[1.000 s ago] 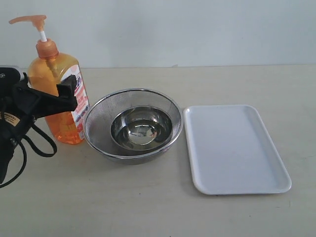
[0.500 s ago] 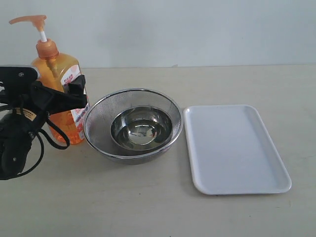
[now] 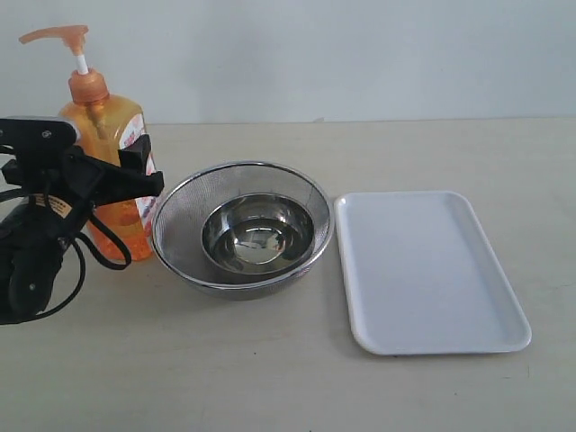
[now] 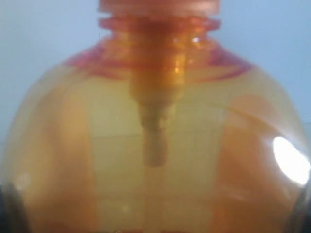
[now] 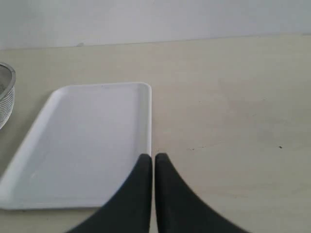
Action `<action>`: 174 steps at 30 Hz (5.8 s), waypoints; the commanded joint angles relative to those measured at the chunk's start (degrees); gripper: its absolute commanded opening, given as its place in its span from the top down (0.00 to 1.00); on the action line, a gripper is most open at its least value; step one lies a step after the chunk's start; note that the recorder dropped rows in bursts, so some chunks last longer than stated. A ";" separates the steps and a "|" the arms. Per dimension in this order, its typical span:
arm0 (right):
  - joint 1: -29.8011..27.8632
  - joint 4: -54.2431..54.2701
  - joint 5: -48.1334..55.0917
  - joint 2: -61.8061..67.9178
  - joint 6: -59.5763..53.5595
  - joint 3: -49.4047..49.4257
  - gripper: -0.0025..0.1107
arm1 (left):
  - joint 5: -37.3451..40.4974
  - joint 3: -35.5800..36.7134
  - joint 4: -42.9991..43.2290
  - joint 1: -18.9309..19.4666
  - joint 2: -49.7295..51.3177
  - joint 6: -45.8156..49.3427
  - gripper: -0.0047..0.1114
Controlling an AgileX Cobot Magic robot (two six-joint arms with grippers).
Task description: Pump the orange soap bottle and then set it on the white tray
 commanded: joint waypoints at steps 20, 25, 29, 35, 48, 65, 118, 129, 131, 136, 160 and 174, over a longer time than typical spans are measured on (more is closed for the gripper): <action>-0.06 -0.16 -0.17 -0.27 -0.13 -0.07 0.98 | -0.46 8.79 0.19 -0.02 -9.07 7.60 0.92; -0.06 -0.16 -0.17 -0.27 -0.13 -0.07 0.98 | -0.26 10.02 1.81 -0.02 -10.72 8.92 0.92; -0.06 -0.16 -0.17 -0.27 -0.13 -0.07 0.98 | -0.14 10.02 5.04 -0.02 -10.72 9.21 0.92; -0.06 -0.16 -0.17 -0.27 -0.13 -0.07 0.98 | 0.08 10.02 5.00 -0.02 -10.72 9.21 0.92; -0.06 -0.16 -0.17 -0.27 -0.13 -0.07 0.98 | 0.97 10.02 5.00 -0.02 -10.72 8.18 0.92; -0.06 2.65 -29.39 -0.27 -0.56 -0.07 0.98 | 1.08 9.91 5.00 -0.02 -10.72 8.04 0.92; 12.66 -99.53 -74.30 78.56 106.48 -65.63 0.98 | 2.95 9.15 10.69 -0.02 -10.60 17.86 0.92; 20.65 -99.53 -78.25 90.92 110.53 -78.51 0.98 | 3.56 8.68 11.64 -0.02 -10.60 18.32 0.92; 21.94 -99.53 -80.01 93.27 110.08 -80.29 0.98 | 3.56 8.58 11.65 -0.02 -10.60 18.32 0.92; 22.90 -99.53 -79.49 97.08 104.96 -83.66 0.98 | 4.01 8.58 12.54 -0.02 -10.60 19.25 0.92; 18.19 -99.53 -77.23 101.57 100.11 -89.32 0.98 | 4.02 8.57 13.14 -0.02 -10.60 20.05 0.92; 25.02 -99.53 -82.93 108.42 102.64 -97.43 0.98 | 5.09 8.57 14.15 -0.02 -10.60 23.15 0.92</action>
